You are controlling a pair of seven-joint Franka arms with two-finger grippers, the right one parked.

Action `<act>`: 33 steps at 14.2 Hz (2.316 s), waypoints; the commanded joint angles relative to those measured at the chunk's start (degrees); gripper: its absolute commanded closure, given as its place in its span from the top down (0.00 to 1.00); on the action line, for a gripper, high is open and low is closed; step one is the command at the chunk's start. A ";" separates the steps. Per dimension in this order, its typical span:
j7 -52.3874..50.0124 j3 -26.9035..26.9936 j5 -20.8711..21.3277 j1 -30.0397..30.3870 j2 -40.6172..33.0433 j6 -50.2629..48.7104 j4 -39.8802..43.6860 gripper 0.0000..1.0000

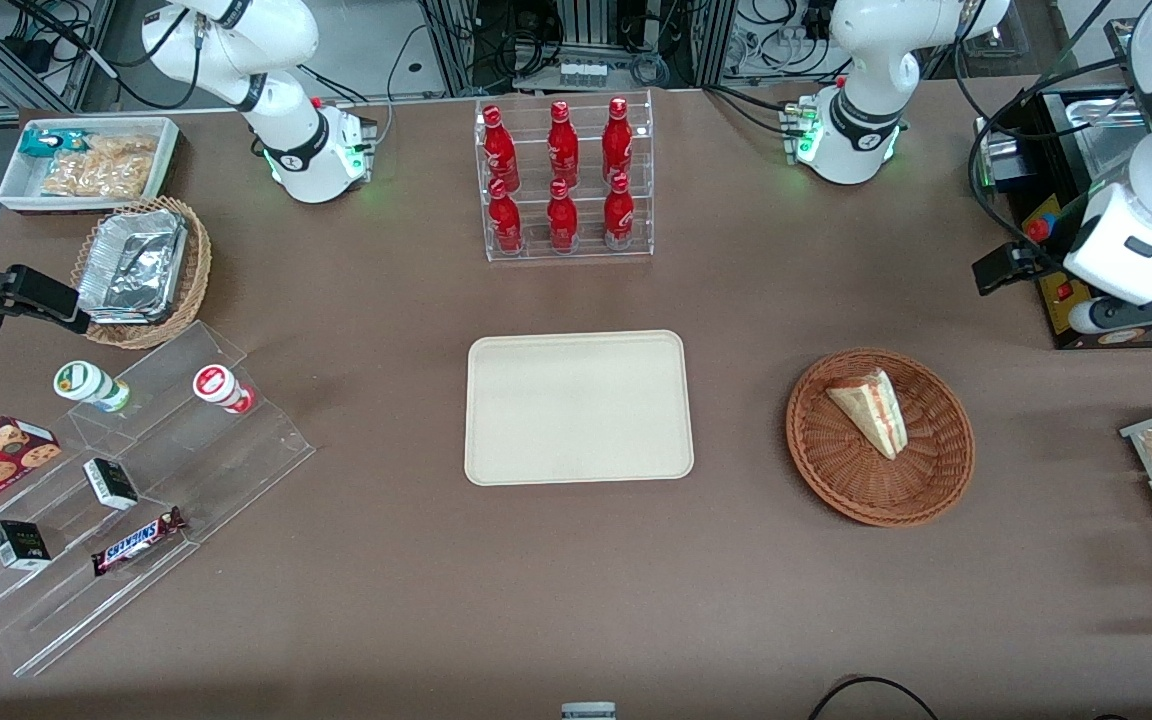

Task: Place sandwich from basket to tray
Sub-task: 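Lower the open left gripper over the wrapped sandwich in the wicker basket, then close the left gripper on the sandwich and lift it from the basket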

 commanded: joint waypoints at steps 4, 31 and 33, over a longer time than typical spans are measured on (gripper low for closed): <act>0.31 -0.10 -0.78 0.44 -0.29 -0.80 -2.10 1.00; -34.58 1.66 -0.52 -4.04 18.08 48.34 -30.68 0.13; -33.97 1.66 -0.61 -4.04 17.82 48.25 -30.33 0.06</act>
